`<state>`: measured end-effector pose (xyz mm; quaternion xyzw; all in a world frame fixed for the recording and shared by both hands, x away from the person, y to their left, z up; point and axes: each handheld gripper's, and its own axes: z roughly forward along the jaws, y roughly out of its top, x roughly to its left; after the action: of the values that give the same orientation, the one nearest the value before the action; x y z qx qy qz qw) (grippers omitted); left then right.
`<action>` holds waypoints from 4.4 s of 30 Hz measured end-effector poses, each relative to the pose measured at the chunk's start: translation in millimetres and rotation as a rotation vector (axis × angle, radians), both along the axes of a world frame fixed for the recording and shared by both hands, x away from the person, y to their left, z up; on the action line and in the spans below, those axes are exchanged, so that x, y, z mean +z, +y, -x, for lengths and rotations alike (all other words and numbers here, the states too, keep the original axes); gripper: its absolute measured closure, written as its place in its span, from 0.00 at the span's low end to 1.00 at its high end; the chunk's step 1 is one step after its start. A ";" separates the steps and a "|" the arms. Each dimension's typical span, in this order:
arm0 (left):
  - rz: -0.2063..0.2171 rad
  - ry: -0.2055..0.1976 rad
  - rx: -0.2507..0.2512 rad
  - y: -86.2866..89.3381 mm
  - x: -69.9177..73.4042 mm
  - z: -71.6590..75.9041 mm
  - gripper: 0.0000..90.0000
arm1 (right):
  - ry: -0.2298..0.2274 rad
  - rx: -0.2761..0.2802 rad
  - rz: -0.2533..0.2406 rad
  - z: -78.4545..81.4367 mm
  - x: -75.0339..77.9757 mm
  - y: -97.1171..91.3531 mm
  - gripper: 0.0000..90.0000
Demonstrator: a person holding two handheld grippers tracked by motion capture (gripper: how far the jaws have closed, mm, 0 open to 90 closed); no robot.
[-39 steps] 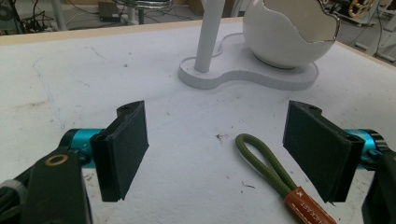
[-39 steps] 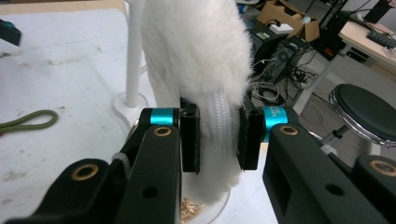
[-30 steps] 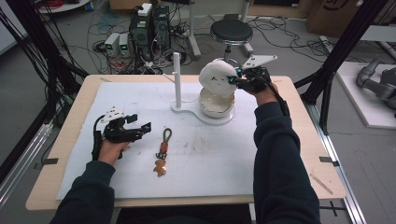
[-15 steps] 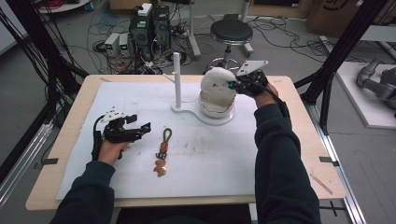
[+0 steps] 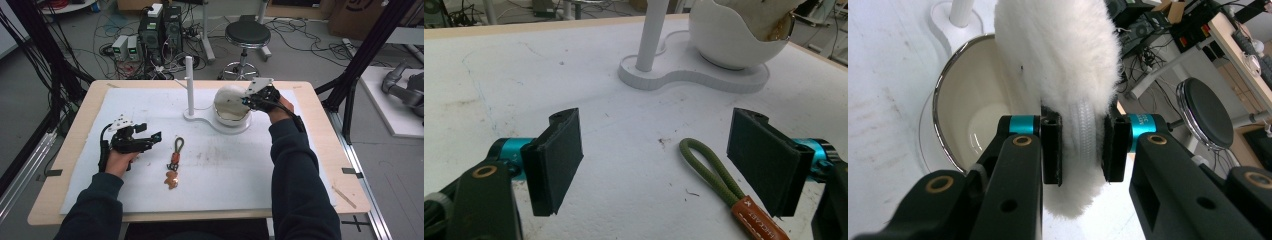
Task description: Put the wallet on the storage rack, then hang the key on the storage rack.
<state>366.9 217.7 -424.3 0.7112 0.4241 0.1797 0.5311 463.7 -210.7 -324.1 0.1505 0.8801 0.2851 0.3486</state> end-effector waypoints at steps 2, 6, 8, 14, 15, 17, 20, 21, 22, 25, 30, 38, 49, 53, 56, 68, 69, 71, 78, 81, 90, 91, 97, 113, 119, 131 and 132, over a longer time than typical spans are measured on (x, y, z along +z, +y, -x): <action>0.004 0.001 -0.001 -0.3 -0.3 -0.1 0.25 | 0.002 0.003 0.025 -1.0 -4.7 5.6 0.84; 0.006 0.002 -0.004 0.0 -0.1 0.1 0.25 | 0.014 0.002 0.054 -4.6 -16.4 14.5 0.84; 0.012 0.005 -0.007 -0.4 -0.4 0.0 0.25 | 0.008 -0.003 0.070 -5.3 -20.3 19.7 0.84; 0.013 0.006 -0.010 -0.9 -0.9 0.0 0.25 | 0.057 -0.013 0.024 -7.2 -24.5 20.3 0.80; 0.012 0.008 -0.010 -0.5 -0.8 0.1 0.25 | 0.069 -0.024 -0.006 -7.1 -23.7 18.5 0.73; 0.015 0.009 -0.009 -0.6 -1.1 0.2 0.25 | 0.091 -0.056 -0.074 -5.1 -19.9 13.8 0.58; 0.015 0.013 -0.013 -1.1 -1.5 0.2 0.25 | 0.104 -0.084 -0.195 1.1 -11.5 1.3 0.51; 0.017 0.013 -0.015 -1.4 -1.6 0.2 0.25 | 0.106 -0.089 -0.230 3.2 -8.5 -3.9 0.49; 0.016 0.014 -0.017 -1.4 -1.6 0.2 0.25 | 0.107 -0.099 -0.255 5.8 -4.9 -9.1 0.48; 0.018 0.015 -0.017 -1.8 -1.7 0.3 0.25 | 0.061 -0.133 -0.321 19.0 2.4 -23.8 0.47; 0.024 0.017 -0.024 -1.8 -1.3 0.9 0.25 | 0.087 -0.194 -0.385 43.1 -2.1 -53.6 0.42; 0.033 0.020 -0.051 -5.3 -1.0 3.7 0.25 | 0.165 -0.320 -0.503 86.5 -41.5 -101.8 0.34; 0.035 0.000 -0.040 -6.7 0.2 9.3 0.24 | 0.185 -0.371 -0.526 109.0 -76.6 -121.5 0.24; 0.028 -0.005 -0.040 -8.5 -0.1 10.1 0.24 | 0.180 -0.369 -0.525 110.8 -77.7 -123.2 0.24; 0.021 0.000 -0.044 -9.8 -0.6 10.8 0.24 | 0.180 -0.377 -0.527 112.4 -79.1 -126.3 0.24; -0.055 0.052 -0.073 -21.2 -6.7 12.5 0.24 | 0.175 -0.398 -0.540 114.8 -82.9 -127.3 0.24; -0.063 0.062 -0.072 -22.7 -7.9 12.2 0.24 | 0.169 -0.395 -0.536 114.2 -83.6 -127.0 0.24; -0.084 0.075 -0.068 -25.1 -8.7 12.9 0.24 | 0.175 -0.397 -0.530 113.3 -85.2 -126.2 0.24; -0.154 0.150 -0.051 -40.8 -15.1 17.0 0.33 | 0.188 -0.393 -0.523 113.5 -89.9 -126.3 0.26; -0.174 0.184 -0.061 -47.6 -19.0 16.7 0.43 | 0.188 -0.397 -0.525 114.4 -90.2 -127.7 0.26; -0.122 0.243 -0.060 -57.3 -20.5 17.2 0.51 | 0.197 -0.395 -0.503 114.0 -91.8 -125.6 0.26; -0.123 0.247 -0.066 -58.9 -20.5 18.1 0.51 | 0.194 -0.393 -0.502 113.9 -91.8 -125.3 0.26; -0.241 0.224 -0.070 -80.0 -22.5 24.5 0.51 | 0.195 -0.384 -0.492 114.2 -92.1 -123.8 0.27; -0.385 0.133 -0.082 -91.4 -21.2 24.4 0.55 | 0.196 -0.369 -0.475 114.5 -92.8 -121.9 0.27; -0.395 0.129 -0.109 -95.6 -20.8 28.0 0.76 | 0.198 -0.374 -0.471 115.1 -92.8 -122.2 0.27; -0.176 0.082 -0.084 -74.7 -0.2 23.4 0.79 | 0.193 -0.374 -0.476 115.7 -92.2 -124.0 0.27; -0.155 0.073 -0.074 -71.1 2.8 23.2 0.79 | 0.193 -0.372 -0.477 115.8 -92.0 -124.4 0.27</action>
<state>343.7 146.6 -421.4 0.7713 0.4016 0.1663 0.4650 347.9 -335.1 -416.2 0.4128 0.7747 0.3994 0.2643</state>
